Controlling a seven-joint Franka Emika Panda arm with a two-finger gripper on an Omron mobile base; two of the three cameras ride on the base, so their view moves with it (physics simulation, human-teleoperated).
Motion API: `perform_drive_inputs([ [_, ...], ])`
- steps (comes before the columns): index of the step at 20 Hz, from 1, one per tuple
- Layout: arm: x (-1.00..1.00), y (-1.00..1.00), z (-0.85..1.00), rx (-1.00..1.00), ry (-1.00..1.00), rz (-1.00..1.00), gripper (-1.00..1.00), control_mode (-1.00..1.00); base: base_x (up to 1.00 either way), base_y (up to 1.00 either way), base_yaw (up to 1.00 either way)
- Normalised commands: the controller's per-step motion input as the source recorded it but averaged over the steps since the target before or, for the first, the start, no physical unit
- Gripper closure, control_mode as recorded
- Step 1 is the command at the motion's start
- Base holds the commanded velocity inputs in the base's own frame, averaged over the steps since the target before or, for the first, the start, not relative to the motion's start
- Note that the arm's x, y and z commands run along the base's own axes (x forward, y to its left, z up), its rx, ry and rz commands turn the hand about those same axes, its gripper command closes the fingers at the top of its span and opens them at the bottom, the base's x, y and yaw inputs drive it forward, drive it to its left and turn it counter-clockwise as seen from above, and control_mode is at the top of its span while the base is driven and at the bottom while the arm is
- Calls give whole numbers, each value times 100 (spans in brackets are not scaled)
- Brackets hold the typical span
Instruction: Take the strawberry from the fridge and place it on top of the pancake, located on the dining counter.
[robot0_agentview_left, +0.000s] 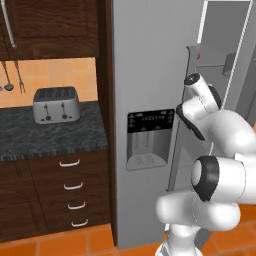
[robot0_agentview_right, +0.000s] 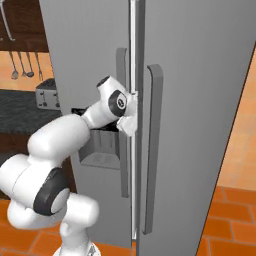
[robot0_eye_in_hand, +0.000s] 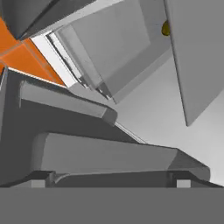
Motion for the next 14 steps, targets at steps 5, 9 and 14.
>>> perform_drive_inputs([
  [5,-47,-90,-14,-3,2,-26,-100,-100,0,0,0],
  [9,-92,-100,-2,0,-1,-23,-100,-100,0,0,0],
  [14,-73,-100,-3,1,-6,-19,-100,-100,0,0,0],
])
